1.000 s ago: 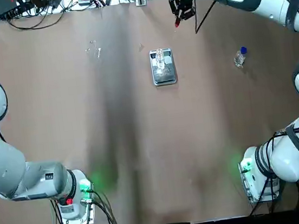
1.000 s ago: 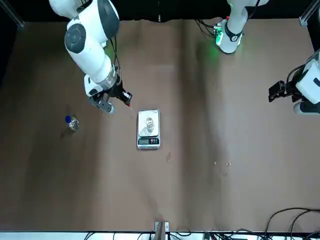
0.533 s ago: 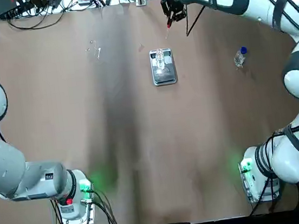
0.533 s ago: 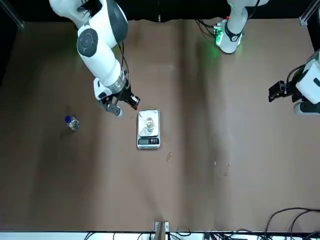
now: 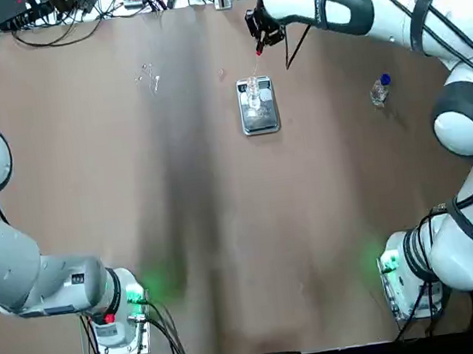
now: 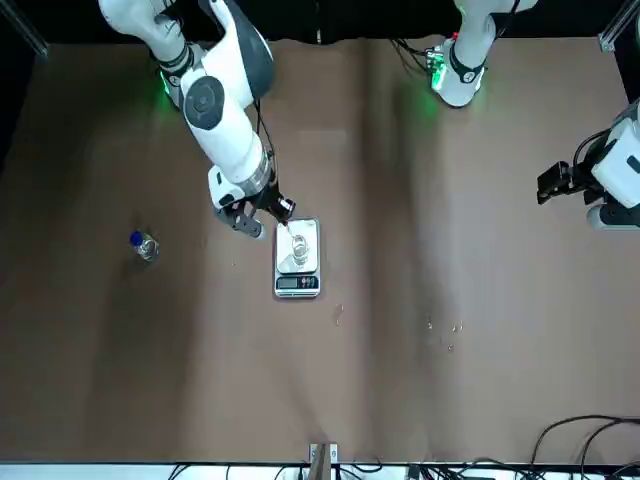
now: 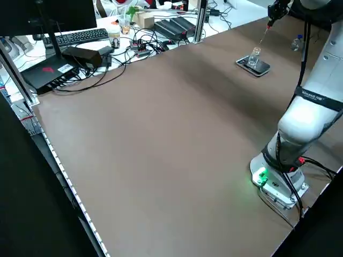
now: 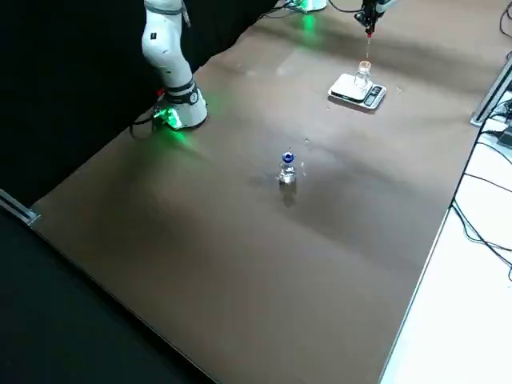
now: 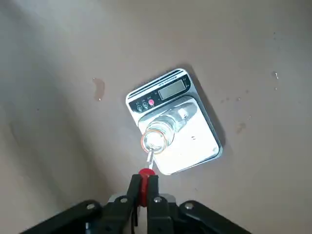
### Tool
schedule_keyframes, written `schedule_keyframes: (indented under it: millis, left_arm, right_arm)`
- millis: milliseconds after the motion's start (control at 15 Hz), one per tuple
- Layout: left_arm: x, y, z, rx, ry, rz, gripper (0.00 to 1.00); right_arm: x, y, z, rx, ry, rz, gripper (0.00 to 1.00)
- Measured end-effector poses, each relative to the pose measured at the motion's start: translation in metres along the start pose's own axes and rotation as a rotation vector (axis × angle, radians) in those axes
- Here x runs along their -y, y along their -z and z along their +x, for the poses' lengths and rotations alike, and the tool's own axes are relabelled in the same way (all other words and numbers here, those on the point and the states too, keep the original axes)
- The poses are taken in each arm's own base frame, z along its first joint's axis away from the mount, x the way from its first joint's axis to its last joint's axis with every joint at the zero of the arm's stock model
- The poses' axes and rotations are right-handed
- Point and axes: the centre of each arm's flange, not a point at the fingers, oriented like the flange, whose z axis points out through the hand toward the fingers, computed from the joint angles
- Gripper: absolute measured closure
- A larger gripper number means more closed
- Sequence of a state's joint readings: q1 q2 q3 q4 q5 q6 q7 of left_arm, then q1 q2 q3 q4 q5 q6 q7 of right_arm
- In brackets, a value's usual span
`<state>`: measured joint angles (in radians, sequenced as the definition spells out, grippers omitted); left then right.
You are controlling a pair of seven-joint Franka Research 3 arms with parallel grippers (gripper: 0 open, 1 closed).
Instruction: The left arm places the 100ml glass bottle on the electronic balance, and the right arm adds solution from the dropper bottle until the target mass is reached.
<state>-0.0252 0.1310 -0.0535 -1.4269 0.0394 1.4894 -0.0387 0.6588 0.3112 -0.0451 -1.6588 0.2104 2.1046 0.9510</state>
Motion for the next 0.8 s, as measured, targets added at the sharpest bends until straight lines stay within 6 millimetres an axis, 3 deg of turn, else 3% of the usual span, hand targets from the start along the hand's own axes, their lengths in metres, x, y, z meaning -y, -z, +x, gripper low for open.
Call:
schedule_keyframes:
  millis: [800]
  left_arm:
    - [0.000, 0.000, 0.000, 0.000, 0.000, 0.000, 0.00]
  right_arm:
    - [0.003, -0.041, 0.002, -0.013, 0.018, -0.038, 0.91]
